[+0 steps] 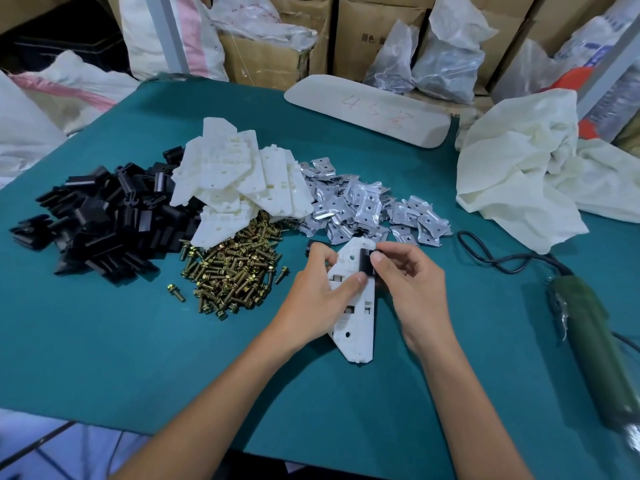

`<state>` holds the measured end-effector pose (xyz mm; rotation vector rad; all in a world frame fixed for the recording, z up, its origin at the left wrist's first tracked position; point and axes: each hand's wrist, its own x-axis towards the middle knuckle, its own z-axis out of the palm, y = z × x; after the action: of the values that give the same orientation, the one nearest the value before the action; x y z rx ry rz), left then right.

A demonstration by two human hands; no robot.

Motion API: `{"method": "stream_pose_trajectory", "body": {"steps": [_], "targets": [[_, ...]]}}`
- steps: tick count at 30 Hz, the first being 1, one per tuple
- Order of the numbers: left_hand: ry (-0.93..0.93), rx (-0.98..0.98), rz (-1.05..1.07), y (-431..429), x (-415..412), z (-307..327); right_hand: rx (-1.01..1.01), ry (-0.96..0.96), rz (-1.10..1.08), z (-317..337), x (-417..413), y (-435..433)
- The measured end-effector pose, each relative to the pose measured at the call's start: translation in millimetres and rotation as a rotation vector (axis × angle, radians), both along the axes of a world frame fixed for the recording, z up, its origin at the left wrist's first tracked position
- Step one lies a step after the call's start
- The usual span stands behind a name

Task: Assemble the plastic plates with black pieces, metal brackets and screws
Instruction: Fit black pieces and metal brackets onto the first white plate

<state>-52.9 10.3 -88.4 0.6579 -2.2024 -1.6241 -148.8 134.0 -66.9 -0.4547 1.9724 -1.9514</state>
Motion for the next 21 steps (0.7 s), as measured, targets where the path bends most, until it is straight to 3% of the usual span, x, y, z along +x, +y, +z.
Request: {"method": "stream_pose_trajectory", "body": {"steps": [3,6,8,11,15,18,21], "targets": [[0.001,0.014,0.009,1,1,-1,0.137,0.102,-0.002,12,-2,1],[-0.003,0.021,-0.007,6,1,1,0.356,0.521,0.049,46,-9,-18],[-0.008,0.013,-0.018,6,0,4,0.511,0.675,0.301,73,-12,-50],[-0.015,0.0,-0.03,5,1,4,1.011,0.816,0.716,91,-16,-107],[-0.037,-0.033,-0.011,6,2,1,1.397,0.84,0.928,79,-25,-146],[-0.026,-0.046,-0.011,6,3,1,1.375,0.773,0.948,75,-30,-146],[-0.031,-0.042,-0.009,4,4,1,1.081,0.723,0.792,87,-35,-126]]}}
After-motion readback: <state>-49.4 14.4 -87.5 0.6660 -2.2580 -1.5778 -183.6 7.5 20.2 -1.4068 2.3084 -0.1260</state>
